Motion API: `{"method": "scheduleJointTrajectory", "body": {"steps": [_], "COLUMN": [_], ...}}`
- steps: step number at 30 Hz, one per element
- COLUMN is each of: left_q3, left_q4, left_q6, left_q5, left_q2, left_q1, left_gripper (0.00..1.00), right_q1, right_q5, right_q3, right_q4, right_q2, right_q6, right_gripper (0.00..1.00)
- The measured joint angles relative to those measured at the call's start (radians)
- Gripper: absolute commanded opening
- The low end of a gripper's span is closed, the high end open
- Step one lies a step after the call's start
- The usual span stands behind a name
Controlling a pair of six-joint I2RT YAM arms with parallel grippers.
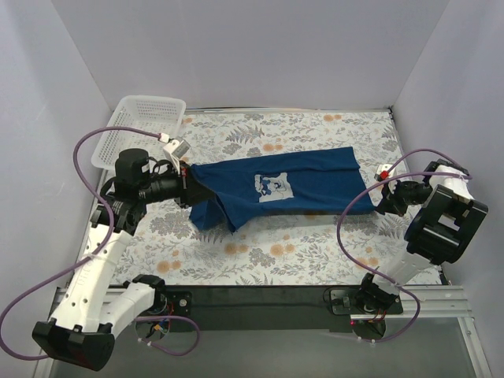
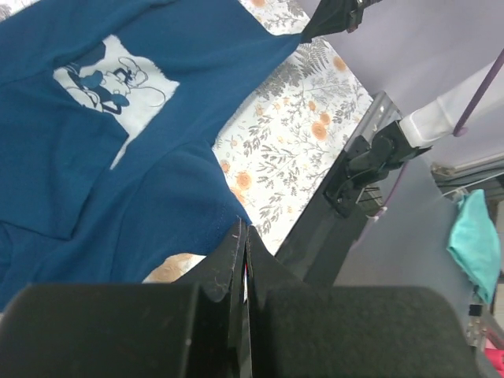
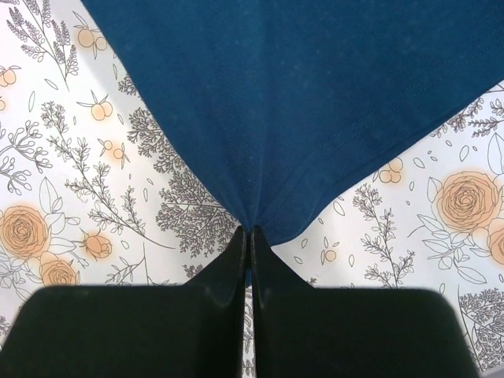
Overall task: Fold and stack the t-shirts
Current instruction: Fold the tshirt
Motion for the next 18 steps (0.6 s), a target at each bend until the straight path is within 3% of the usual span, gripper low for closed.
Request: {"method": "scheduleJointTrajectory", "body": {"steps": [4, 11, 18], "left_q3": [-0.003, -0.092, -0.156], "left_q4": [-0.004, -0.017, -0.061], "left_q6": [-0.034, -0.062, -0.086], "left_q5": [0.009, 0.002, -0.033], "left_q2": [0.034, 0.232, 0.231], "left_q1": [-0.001, -0.051, -0.103], "left_gripper": [0.0, 0.0, 0.0], "right_q1": [0.0, 0.0, 0.001], "right_q5": [0.0, 0.001, 0.0], "right_q3": [0.013, 0.019, 0.024], "right_q4": [-0.003, -0.003, -0.003], "right_q2": [0.005, 0.013, 0.033], "right_q6": [0.002, 0.002, 0.003], "right_gripper": [0.01, 0.01, 0.01]}}
